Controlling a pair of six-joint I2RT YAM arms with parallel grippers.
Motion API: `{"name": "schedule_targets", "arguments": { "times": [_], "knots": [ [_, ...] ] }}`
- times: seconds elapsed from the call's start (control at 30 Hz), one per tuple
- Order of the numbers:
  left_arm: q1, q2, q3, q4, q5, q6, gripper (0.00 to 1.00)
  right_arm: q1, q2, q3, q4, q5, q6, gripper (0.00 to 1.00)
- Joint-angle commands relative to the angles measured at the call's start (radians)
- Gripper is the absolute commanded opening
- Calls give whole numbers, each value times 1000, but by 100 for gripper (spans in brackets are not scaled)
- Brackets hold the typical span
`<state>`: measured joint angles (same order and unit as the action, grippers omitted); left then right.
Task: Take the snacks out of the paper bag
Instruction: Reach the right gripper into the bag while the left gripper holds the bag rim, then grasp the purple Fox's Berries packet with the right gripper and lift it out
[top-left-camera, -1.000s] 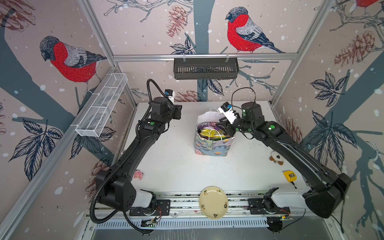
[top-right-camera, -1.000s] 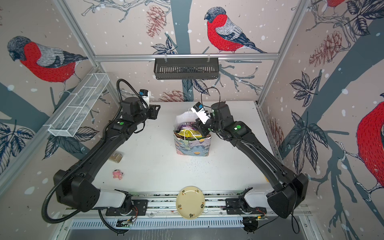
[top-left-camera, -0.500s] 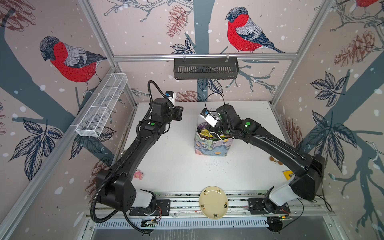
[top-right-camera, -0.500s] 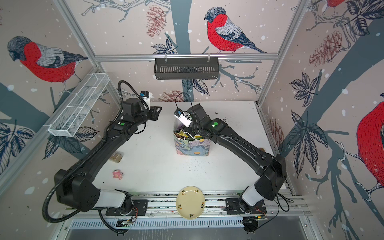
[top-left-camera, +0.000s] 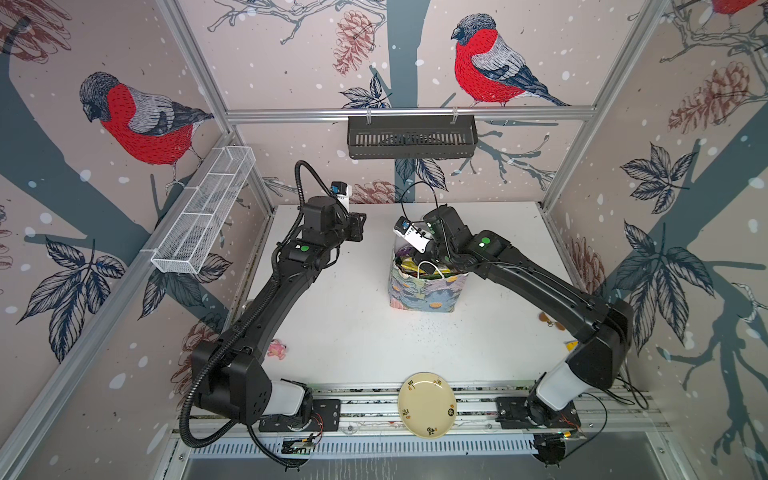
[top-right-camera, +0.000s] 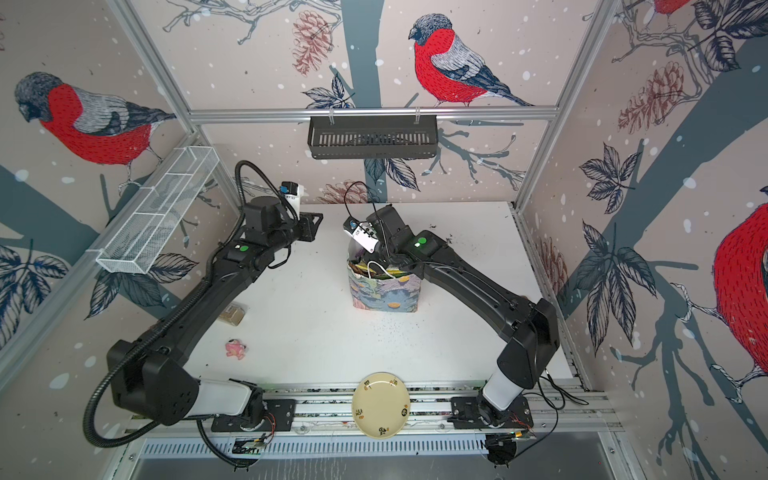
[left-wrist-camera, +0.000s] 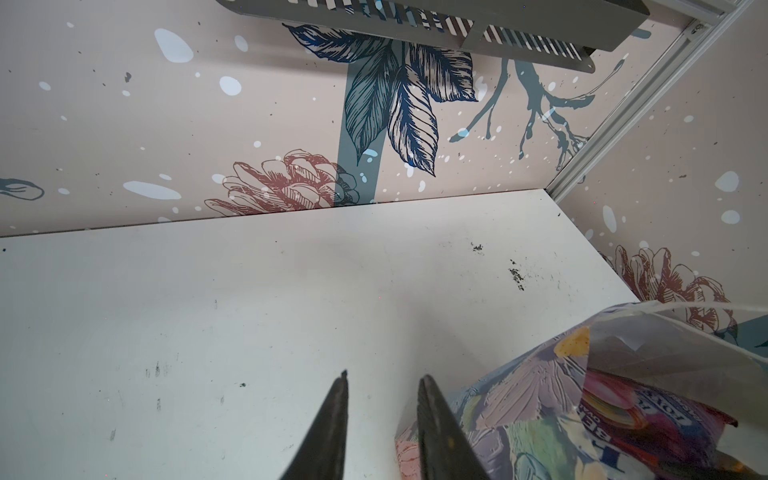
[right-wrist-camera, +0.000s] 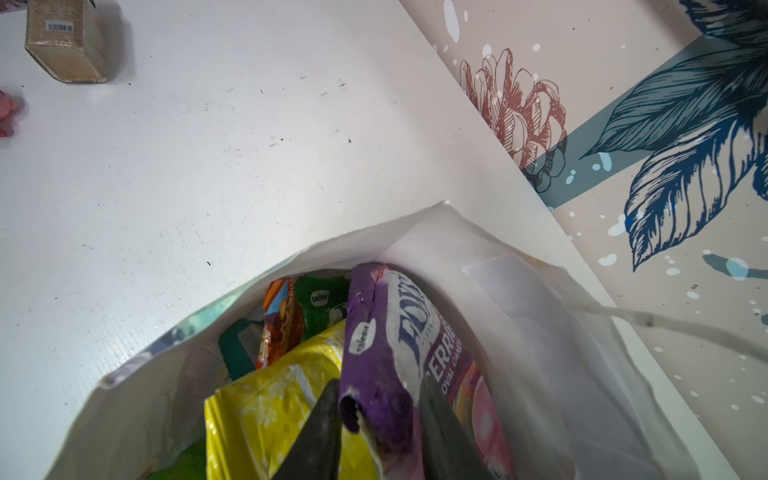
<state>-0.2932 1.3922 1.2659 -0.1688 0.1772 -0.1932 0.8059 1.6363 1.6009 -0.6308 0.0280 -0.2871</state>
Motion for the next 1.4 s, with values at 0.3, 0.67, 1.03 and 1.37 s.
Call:
{"name": "schedule_targets", "arguments": {
  "times": [0.3, 0.67, 1.03, 1.37],
  "knots": [
    [0, 28, 37, -8, 18, 14, 30, -1, 18, 26, -47, -7, 9, 21],
    [0, 29, 38, -7, 24, 10, 30, 1, 5, 39, -20, -20, -7, 1],
    [-1, 43, 51, 15, 39, -8, 30, -6, -151, -45, 180, -43, -18, 1],
    [-3, 55, 63, 22, 41, -9, 30, -83, -303, -80, 339, -244, 79, 1]
  ]
}}
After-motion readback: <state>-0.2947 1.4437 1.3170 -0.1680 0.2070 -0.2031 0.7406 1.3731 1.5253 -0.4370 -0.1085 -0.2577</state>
